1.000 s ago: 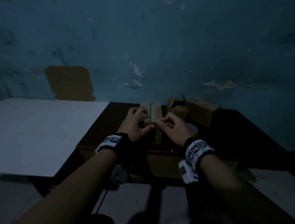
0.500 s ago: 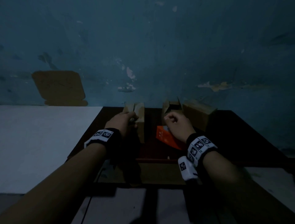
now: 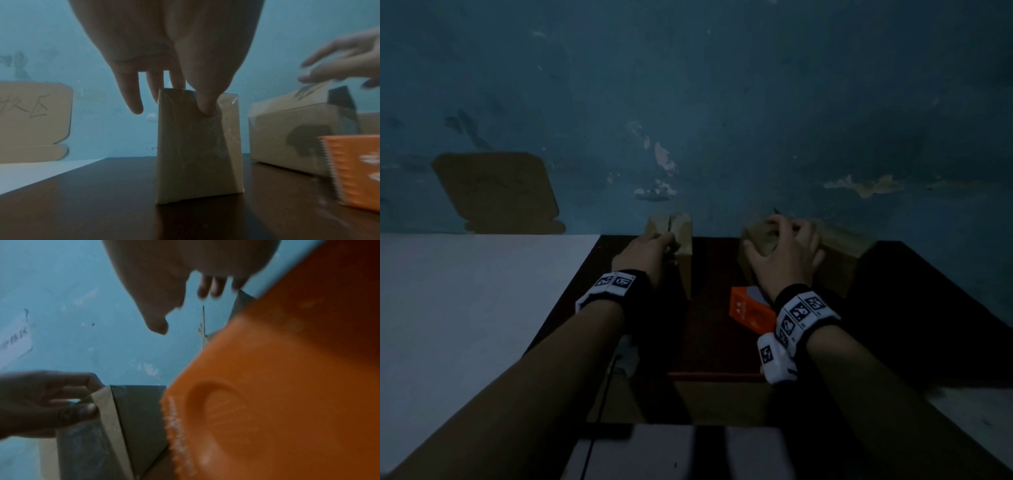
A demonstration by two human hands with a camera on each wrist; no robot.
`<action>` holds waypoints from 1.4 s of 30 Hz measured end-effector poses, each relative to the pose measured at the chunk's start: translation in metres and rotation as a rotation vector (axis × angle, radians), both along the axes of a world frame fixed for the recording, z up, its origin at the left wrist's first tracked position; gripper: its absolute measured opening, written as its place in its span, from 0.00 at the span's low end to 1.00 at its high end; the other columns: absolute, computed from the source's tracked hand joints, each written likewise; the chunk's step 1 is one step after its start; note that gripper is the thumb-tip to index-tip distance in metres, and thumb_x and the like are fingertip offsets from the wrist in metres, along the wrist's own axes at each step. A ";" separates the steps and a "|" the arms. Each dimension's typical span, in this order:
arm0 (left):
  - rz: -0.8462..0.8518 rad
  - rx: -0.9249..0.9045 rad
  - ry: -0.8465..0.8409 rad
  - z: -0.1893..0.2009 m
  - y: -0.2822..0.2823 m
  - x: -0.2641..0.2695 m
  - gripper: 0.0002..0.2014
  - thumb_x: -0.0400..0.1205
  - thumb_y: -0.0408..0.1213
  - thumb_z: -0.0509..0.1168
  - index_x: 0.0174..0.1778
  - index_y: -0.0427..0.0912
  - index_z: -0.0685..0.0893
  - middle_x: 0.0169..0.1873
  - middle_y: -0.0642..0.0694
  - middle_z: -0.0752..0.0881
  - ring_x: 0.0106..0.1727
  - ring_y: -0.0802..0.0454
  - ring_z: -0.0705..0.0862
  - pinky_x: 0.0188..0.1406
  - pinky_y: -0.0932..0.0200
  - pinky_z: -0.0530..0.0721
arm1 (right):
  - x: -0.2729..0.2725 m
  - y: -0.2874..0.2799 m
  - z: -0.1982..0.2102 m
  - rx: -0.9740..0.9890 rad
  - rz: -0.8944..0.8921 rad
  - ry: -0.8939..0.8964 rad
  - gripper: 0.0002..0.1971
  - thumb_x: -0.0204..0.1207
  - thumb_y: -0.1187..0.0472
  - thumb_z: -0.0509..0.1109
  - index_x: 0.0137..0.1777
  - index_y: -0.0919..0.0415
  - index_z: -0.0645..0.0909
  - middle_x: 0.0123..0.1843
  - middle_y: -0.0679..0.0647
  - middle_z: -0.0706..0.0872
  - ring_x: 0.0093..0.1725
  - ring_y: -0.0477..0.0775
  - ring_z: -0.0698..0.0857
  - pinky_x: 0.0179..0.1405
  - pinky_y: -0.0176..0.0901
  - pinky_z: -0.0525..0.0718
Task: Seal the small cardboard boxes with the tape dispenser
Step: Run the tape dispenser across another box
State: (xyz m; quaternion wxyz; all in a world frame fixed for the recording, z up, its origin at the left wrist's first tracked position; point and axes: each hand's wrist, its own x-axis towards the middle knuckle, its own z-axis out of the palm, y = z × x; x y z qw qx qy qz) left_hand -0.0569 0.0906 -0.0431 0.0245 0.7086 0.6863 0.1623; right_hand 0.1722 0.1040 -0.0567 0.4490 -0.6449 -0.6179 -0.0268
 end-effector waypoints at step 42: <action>-0.305 0.272 -0.587 0.010 -0.083 -0.006 0.53 0.68 0.51 0.80 0.84 0.50 0.55 0.82 0.48 0.63 0.81 0.53 0.63 0.79 0.49 0.66 | -0.009 -0.092 0.019 -0.170 0.783 0.268 0.31 0.66 0.56 0.80 0.65 0.38 0.69 0.65 0.43 0.75 0.67 0.48 0.76 0.64 0.57 0.81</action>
